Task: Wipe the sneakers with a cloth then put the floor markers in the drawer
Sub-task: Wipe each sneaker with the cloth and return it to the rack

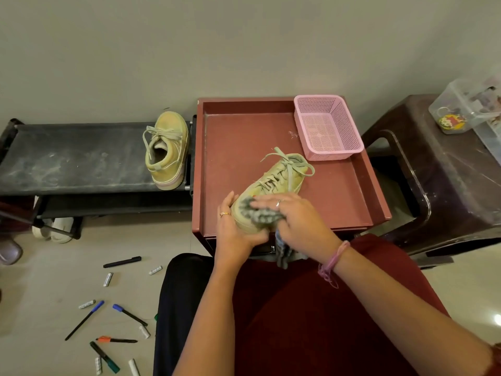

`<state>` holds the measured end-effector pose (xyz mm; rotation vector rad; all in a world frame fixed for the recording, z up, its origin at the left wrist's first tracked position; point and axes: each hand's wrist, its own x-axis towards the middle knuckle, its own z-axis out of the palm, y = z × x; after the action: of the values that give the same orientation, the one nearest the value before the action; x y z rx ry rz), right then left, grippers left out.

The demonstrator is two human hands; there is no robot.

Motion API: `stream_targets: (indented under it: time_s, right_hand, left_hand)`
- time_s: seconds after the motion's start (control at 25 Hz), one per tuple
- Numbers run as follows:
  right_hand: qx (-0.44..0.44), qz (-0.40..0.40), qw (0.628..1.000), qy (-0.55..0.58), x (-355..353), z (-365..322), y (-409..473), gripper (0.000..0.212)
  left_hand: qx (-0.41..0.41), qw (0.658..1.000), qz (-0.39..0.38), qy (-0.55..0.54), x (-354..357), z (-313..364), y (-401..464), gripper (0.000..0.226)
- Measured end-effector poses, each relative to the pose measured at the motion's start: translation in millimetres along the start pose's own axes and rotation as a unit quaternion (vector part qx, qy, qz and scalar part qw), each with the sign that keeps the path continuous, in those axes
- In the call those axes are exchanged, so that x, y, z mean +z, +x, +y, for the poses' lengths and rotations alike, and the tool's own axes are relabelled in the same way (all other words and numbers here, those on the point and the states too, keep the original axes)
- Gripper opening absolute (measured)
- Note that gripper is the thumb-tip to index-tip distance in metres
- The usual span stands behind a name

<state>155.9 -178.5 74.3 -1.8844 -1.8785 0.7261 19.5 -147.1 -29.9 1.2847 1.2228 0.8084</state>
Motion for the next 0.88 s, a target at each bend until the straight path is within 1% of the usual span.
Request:
stream_targets:
  time_s: [0.08, 0.12, 0.16, 0.24, 0.28, 0.32, 0.4, 0.44, 0.48, 0.52, 0.56, 0.6, 0.64, 0.72, 0.8, 0.88]
  right_hand:
    - [0.042, 0.082, 0.996, 0.010, -9.5, 2.2, 20.2, 0.050]
    - [0.058, 0.093, 0.994, -0.010, -6.7, 3.0, 31.6, 0.050]
    - [0.062, 0.071, 0.995, -0.040, -0.3, 2.0, 40.5, 0.052]
    - [0.027, 0.010, 0.997, -0.076, 23.2, -1.1, 45.1, 0.050]
    - [-0.007, -0.008, 0.996, -0.088, 34.2, -7.3, 40.1, 0.045]
    - [-0.031, -0.020, 0.995, -0.091, 41.8, -11.8, 30.8, 0.042]
    - [-0.064, -0.029, 0.995, -0.073, 41.4, -18.7, 7.5, 0.046]
    - [-0.074, -0.031, 0.995, -0.064, 37.8, -17.0, -3.3, 0.048]
    - [-0.073, -0.017, 0.996, -0.057, 32.3, -10.6, -9.8, 0.052]
    - [-0.058, 0.000, 0.997, -0.059, 26.9, 0.5, -10.6, 0.057]
    - [-0.024, 0.014, 0.997, -0.068, 23.4, 13.4, -6.4, 0.061]
    - [0.020, 0.030, 0.996, -0.077, 21.4, 26.7, 2.2, 0.063]
    - [0.055, 0.046, 0.995, -0.070, 20.8, 33.2, 9.8, 0.064]
    - [0.082, 0.052, 0.994, -0.050, 28.5, 23.9, 18.9, 0.064]
    - [0.070, 0.020, 0.995, -0.064, 40.0, 13.9, 13.8, 0.063]
    - [0.046, -0.024, 0.997, -0.048, 30.7, 16.7, 5.2, 0.065]
  left_hand:
    - [0.026, 0.999, 0.022, 0.040, 1.5, 6.2, 0.1, 0.098]
    - [0.033, 0.998, 0.024, 0.056, 2.6, 7.8, 0.0, 0.093]
    - [0.038, 0.997, 0.022, 0.065, 3.5, 9.0, 0.0, 0.090]
    - [0.044, 0.997, 0.016, 0.062, 4.6, 13.8, -2.4, 0.081]
    - [0.054, 0.996, 0.017, 0.063, 4.6, 15.7, -2.4, 0.072]
    - [0.068, 0.996, 0.017, 0.061, 4.9, 17.0, -3.2, 0.057]
    - [0.082, 0.995, 0.030, 0.048, 2.9, 13.6, -4.1, 0.026]
    - [0.084, 0.995, 0.036, 0.051, 1.6, 11.2, -3.6, 0.025]
    - [0.078, 0.995, 0.028, 0.057, 0.4, 9.5, -3.2, 0.031]
    - [0.059, 0.997, 0.024, 0.051, -0.9, 8.0, -3.1, 0.047]
    - [0.034, 0.998, 0.026, 0.040, -2.4, 8.1, -2.8, 0.065]
    - [0.020, 0.999, 0.032, 0.038, -3.0, 8.6, -2.2, 0.077]
    - [0.017, 0.998, 0.040, 0.041, -2.2, 11.2, -1.9, 0.083]
    - [0.016, 0.998, 0.048, 0.042, -1.2, 10.8, -1.0, 0.086]
    - [0.008, 0.998, 0.051, 0.036, -2.4, 9.3, -1.1, 0.086]
    - [-0.002, 0.998, 0.047, 0.033, -3.3, 7.4, -1.7, 0.086]
